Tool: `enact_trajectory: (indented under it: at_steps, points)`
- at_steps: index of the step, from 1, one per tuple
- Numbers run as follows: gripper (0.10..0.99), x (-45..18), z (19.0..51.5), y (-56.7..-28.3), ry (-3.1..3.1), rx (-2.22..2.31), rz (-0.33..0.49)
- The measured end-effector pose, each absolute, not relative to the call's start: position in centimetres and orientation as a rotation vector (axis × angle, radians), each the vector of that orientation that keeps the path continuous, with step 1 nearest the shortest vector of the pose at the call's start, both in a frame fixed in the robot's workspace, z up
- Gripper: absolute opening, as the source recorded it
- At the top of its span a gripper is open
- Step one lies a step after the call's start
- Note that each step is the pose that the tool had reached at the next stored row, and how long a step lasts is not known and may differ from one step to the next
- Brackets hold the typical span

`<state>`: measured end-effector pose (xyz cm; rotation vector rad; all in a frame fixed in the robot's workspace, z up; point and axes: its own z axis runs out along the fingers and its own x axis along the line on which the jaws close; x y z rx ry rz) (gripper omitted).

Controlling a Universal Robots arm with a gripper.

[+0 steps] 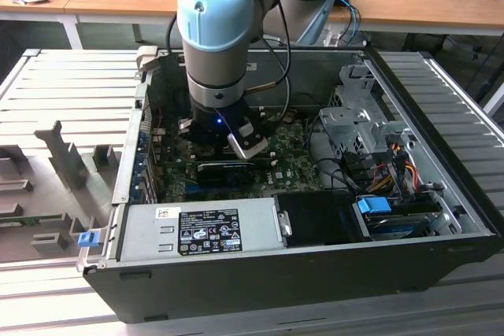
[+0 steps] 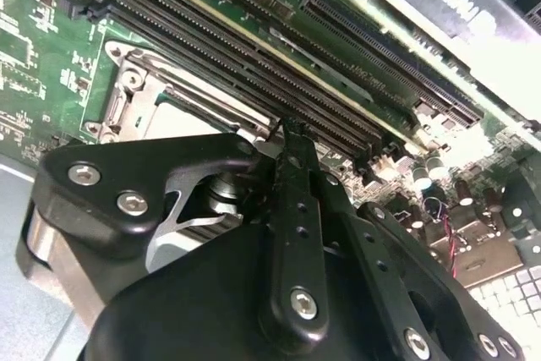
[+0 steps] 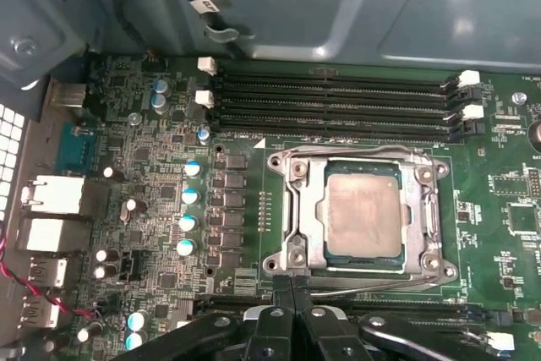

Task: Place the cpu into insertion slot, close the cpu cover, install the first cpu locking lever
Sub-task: 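Install the first cpu locking lever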

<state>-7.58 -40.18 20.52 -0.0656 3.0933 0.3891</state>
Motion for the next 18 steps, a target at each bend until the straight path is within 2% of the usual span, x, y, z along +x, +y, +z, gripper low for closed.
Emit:
enact_trajectory:
  at_steps: [6, 18]
  points:
    - [0.106, -7.7, 19.8, -40.2, 3.084, -0.065, 0.451]
    - [0.106, -8.0, 20.1, -40.2, 3.082, -0.065, 0.467]
